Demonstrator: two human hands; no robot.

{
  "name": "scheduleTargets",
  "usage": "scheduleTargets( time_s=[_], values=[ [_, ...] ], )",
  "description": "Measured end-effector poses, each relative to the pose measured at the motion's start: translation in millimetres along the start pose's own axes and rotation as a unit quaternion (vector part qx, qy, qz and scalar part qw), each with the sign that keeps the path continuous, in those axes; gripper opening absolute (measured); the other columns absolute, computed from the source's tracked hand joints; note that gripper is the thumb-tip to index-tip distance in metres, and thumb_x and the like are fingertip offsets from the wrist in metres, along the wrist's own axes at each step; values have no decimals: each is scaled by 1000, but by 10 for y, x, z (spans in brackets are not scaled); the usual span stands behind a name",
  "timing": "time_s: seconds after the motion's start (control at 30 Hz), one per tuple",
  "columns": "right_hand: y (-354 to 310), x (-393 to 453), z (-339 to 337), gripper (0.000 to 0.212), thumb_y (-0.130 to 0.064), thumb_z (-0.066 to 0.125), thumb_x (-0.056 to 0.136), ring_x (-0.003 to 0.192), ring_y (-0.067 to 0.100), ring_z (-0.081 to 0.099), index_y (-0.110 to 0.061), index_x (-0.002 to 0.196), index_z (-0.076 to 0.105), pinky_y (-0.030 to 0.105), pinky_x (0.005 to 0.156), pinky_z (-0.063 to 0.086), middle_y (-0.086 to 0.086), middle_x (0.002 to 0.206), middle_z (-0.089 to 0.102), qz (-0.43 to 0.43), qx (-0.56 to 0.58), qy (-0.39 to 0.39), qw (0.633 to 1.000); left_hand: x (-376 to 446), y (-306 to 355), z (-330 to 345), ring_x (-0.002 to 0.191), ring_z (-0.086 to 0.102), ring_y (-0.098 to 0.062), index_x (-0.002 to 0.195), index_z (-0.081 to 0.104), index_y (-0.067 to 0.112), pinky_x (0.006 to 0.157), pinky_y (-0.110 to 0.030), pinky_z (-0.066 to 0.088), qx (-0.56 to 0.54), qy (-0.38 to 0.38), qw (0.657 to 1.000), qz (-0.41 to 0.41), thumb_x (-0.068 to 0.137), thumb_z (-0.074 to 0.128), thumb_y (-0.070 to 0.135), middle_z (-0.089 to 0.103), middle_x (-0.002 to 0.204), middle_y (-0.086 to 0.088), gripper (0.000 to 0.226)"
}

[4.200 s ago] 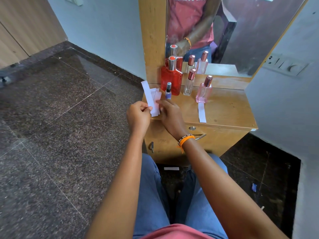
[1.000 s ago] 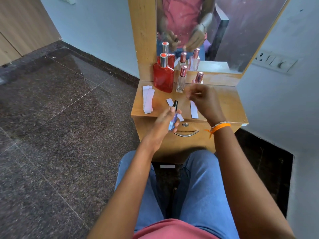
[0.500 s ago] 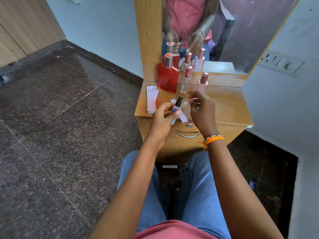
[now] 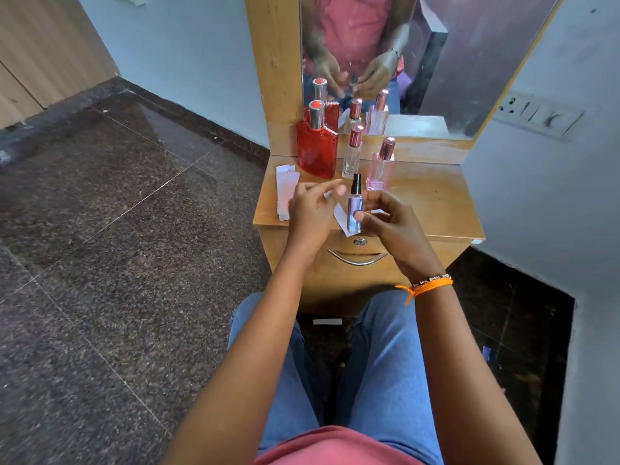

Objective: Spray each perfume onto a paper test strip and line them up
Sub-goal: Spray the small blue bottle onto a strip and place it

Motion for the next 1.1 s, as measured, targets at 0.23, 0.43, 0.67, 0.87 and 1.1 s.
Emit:
scheduleTargets(
  time_s=[0.23,0.43,0.67,0.87,1.1],
  values=[
    [-24,-3,-115,22,4,59,88,77,6,63,-6,107,60,17,60,53,15,99,59,-17,32,25,999,249,-134,130,126,26,-34,124,53,16,99,-42,23,363,-20,931,-29,89,56,36,35,139,-11,40],
    [45,-10,-161,21,5,51,91,78,7,60,-7,107,54,16,66,50,2,94,64,0,52,12,999,233,-115,112,121,36,-31,114,54,15,94,-40,26,296,14,955,-34,86,62,20,50,129,-8,30],
    [1,-17,26,23,0,29,95,67,16,48,-10,96,50,24,62,39,-3,70,65,40,283,-44,957,116,-160,-86,98,61,-22,113,50,14,82,-33,45,161,-5,984,-74,74,76,15,70,96,-4,46],
    [-3,-58,120,26,-19,29,102,59,13,35,-13,108,53,20,55,34,3,69,48,59,335,-79,937,-52,-197,-224,63,57,-6,79,68,15,57,-21,42,93,-25,992,-80,70,80,13,62,66,7,15],
    [-31,-92,168,38,-19,27,103,46,7,37,-21,137,42,21,52,29,9,75,48,35,368,-117,922,-134,-107,-212,77,59,1,93,74,9,60,-10,40,-5,-76,992,-102,76,74,11,70,91,2,18]
  ],
)
Point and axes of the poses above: each hand's wrist, its own x-axis towards the middle knuckle, its own z-axis out of the palm, y = z × x, the point moved 7 cm from there along x, towards the middle knuckle
